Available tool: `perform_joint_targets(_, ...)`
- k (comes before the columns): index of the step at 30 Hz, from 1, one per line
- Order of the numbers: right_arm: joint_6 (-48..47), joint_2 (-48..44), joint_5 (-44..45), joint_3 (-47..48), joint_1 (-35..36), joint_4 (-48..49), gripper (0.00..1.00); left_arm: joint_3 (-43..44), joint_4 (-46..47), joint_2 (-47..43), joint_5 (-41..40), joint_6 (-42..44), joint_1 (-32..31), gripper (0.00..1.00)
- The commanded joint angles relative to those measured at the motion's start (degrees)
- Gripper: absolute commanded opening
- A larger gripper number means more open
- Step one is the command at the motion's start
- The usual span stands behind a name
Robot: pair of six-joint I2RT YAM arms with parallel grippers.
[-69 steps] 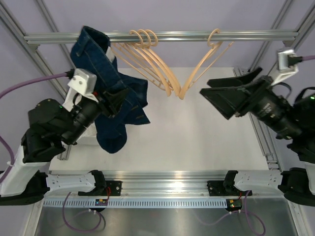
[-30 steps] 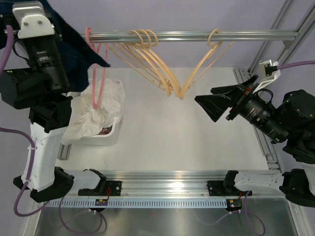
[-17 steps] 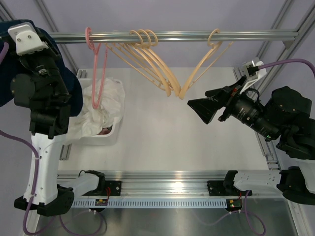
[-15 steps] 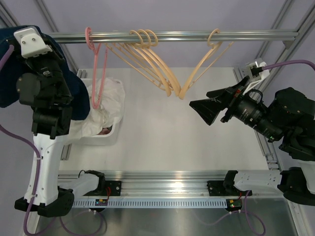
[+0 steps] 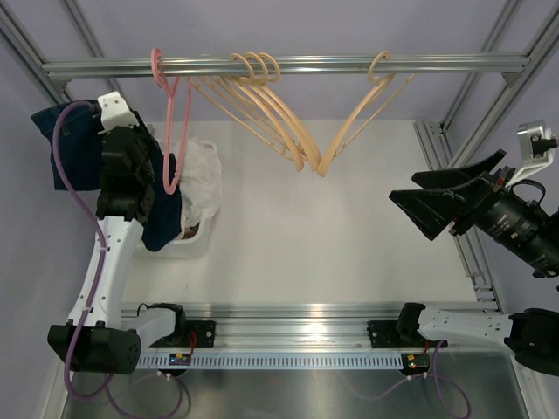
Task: Remove the skirt from the hanger
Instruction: Place the skirt in the bin.
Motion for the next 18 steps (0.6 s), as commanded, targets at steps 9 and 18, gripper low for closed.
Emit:
perform_joint_targets(9, 1.34, -1.79, 2.42, -0.21, 0.23, -0.87, 0.99, -7.61, 0.88, 6.26, 25.44, -25.5, 2.3, 0.0)
perform_joint_targets(18, 2.13, -2.59, 2.34, -0.21, 0.31, -0.26, 0.99, -15.6, 0.25, 6.72, 30.21, -42.56, 3.26, 0.0)
